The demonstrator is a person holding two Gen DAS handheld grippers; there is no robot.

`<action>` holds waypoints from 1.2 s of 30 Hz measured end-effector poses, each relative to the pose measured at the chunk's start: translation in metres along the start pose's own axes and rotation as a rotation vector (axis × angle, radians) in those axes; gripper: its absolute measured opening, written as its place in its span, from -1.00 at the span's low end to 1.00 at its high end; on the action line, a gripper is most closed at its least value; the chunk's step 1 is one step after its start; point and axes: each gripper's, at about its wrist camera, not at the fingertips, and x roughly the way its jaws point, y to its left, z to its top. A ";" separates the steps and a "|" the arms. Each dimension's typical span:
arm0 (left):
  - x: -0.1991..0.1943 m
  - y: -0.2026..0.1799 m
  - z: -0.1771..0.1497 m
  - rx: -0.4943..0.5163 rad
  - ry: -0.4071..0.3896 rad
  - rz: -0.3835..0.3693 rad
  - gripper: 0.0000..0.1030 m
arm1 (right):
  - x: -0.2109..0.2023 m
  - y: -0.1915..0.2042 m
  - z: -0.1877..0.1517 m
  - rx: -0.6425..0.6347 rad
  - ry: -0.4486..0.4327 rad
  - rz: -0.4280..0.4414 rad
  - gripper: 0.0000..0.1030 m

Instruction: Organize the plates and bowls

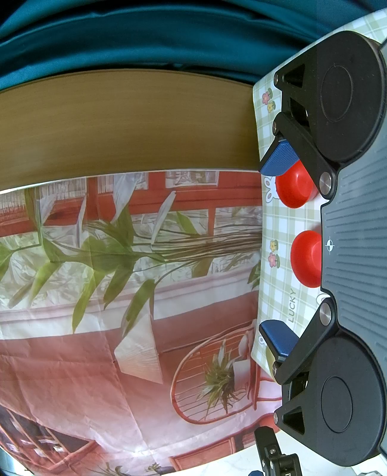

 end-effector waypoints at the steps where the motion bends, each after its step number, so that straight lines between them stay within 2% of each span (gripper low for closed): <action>1: 0.000 0.000 0.000 0.000 0.000 0.000 0.97 | 0.000 0.000 0.000 0.000 0.000 0.000 0.99; 36: 0.003 -0.001 -0.004 0.003 0.002 0.015 0.97 | 0.001 -0.003 0.001 0.013 0.005 0.002 0.99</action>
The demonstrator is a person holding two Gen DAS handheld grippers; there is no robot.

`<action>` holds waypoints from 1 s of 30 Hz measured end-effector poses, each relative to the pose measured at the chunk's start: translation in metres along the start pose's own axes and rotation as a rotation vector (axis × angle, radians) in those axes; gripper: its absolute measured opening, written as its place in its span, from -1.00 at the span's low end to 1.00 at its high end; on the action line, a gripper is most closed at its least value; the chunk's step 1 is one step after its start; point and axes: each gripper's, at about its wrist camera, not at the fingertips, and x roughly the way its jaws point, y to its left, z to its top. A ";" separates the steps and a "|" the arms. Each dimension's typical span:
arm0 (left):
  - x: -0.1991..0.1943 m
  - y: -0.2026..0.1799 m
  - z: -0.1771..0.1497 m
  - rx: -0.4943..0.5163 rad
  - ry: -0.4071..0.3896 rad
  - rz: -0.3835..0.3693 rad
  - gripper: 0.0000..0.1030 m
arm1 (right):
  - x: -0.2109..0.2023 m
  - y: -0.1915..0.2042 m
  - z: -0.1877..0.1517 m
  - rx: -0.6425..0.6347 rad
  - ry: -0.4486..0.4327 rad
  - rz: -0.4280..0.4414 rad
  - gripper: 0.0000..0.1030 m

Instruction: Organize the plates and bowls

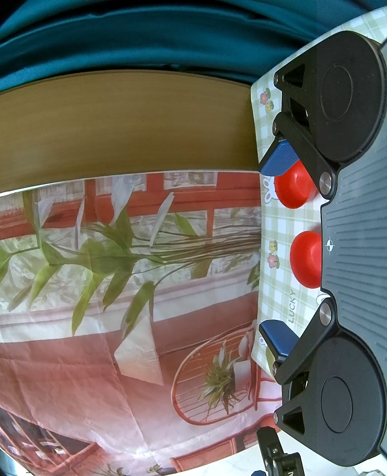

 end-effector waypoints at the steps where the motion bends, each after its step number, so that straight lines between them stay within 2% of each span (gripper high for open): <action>1: 0.001 0.000 -0.001 0.001 0.001 0.006 0.97 | 0.002 -0.003 0.000 0.007 0.004 0.004 0.99; 8: 0.015 0.001 -0.007 0.011 0.028 0.041 0.96 | 0.024 -0.015 -0.014 0.075 0.051 0.063 0.99; 14: 0.035 0.001 -0.021 0.020 0.066 0.046 0.93 | 0.048 -0.017 -0.032 0.082 0.097 0.090 0.99; 17: 0.049 0.002 -0.028 0.013 0.102 0.029 0.82 | 0.060 -0.015 -0.041 0.071 0.113 0.098 0.97; 21: 0.069 0.004 -0.038 -0.001 0.147 -0.007 0.77 | 0.079 -0.007 -0.053 0.026 0.135 0.099 0.64; 30: 0.107 0.009 -0.082 0.015 0.277 -0.001 0.66 | 0.114 0.000 -0.087 0.044 0.218 0.173 0.27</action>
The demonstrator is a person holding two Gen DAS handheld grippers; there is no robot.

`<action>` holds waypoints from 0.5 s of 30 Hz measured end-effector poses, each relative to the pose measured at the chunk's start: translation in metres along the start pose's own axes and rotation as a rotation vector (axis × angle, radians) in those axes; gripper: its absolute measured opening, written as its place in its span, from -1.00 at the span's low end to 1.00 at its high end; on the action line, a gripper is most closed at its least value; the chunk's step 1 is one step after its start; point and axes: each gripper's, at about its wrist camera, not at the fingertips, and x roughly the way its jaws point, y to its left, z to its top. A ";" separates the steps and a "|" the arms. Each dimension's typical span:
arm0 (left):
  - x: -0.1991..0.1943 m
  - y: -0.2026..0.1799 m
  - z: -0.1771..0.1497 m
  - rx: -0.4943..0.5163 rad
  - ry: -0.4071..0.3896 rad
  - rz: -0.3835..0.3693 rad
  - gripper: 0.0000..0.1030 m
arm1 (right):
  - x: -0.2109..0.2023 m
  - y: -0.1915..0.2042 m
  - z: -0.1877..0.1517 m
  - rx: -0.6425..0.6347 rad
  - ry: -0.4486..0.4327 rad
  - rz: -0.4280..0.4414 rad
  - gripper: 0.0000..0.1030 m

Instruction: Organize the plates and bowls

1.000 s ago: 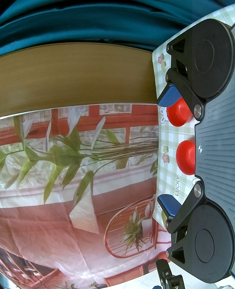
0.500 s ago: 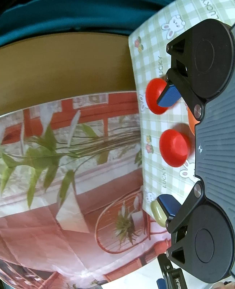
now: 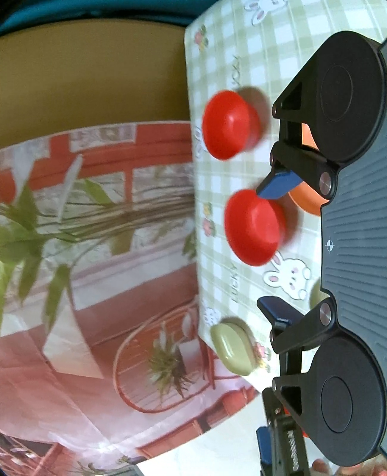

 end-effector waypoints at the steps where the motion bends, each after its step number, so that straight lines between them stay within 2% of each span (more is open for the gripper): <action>1: 0.004 0.001 -0.005 0.007 0.017 0.007 0.65 | 0.003 0.001 -0.003 -0.007 0.008 0.002 0.24; 5: 0.021 0.005 -0.022 0.013 0.094 0.015 0.50 | 0.014 0.005 -0.015 -0.043 0.039 0.055 0.15; 10: 0.033 0.009 -0.032 -0.023 0.141 -0.012 0.48 | 0.021 0.016 -0.027 -0.114 0.060 0.085 -0.02; 15: 0.041 0.018 -0.044 -0.120 0.204 -0.039 0.38 | 0.024 0.014 -0.038 -0.109 0.091 0.082 -0.20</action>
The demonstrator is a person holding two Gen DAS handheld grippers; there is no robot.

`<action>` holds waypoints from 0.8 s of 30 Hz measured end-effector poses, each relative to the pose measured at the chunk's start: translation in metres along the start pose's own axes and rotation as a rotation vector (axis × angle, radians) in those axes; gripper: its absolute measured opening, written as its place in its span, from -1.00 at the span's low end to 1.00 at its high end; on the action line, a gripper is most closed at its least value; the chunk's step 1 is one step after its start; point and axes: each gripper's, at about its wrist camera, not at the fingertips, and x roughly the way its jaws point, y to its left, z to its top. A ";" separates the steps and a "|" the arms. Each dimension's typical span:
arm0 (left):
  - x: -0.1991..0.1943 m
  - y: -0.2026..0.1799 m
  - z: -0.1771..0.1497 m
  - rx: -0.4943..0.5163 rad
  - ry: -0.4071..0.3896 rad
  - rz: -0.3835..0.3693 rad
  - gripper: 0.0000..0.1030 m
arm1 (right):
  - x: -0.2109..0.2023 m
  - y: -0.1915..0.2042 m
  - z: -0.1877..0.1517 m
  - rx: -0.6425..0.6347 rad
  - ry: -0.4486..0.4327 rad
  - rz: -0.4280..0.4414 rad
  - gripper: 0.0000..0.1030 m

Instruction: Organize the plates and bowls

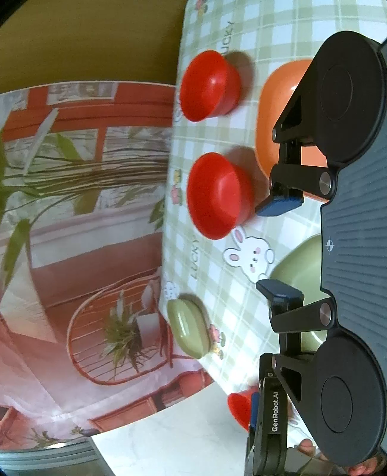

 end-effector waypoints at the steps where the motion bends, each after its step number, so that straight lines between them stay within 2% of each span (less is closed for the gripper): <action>1: 0.002 0.001 -0.002 -0.006 0.012 -0.005 0.34 | 0.001 0.000 -0.003 -0.001 0.006 0.000 -0.22; 3: 0.006 0.000 -0.008 -0.010 0.032 -0.009 0.31 | 0.003 0.000 -0.007 -0.003 0.019 0.002 -0.32; 9: 0.015 -0.002 -0.020 -0.004 0.085 -0.040 0.08 | 0.007 0.003 -0.020 -0.010 0.056 0.006 -0.34; 14: 0.015 -0.007 -0.024 0.007 0.084 -0.051 0.08 | 0.011 -0.002 -0.027 0.020 0.087 -0.010 -0.45; 20: 0.020 -0.005 -0.026 -0.022 0.122 -0.069 0.02 | 0.018 -0.003 -0.032 0.026 0.126 -0.007 -0.59; 24: 0.022 -0.002 -0.029 -0.038 0.131 -0.088 -0.28 | 0.018 -0.005 -0.033 0.035 0.130 -0.011 -0.67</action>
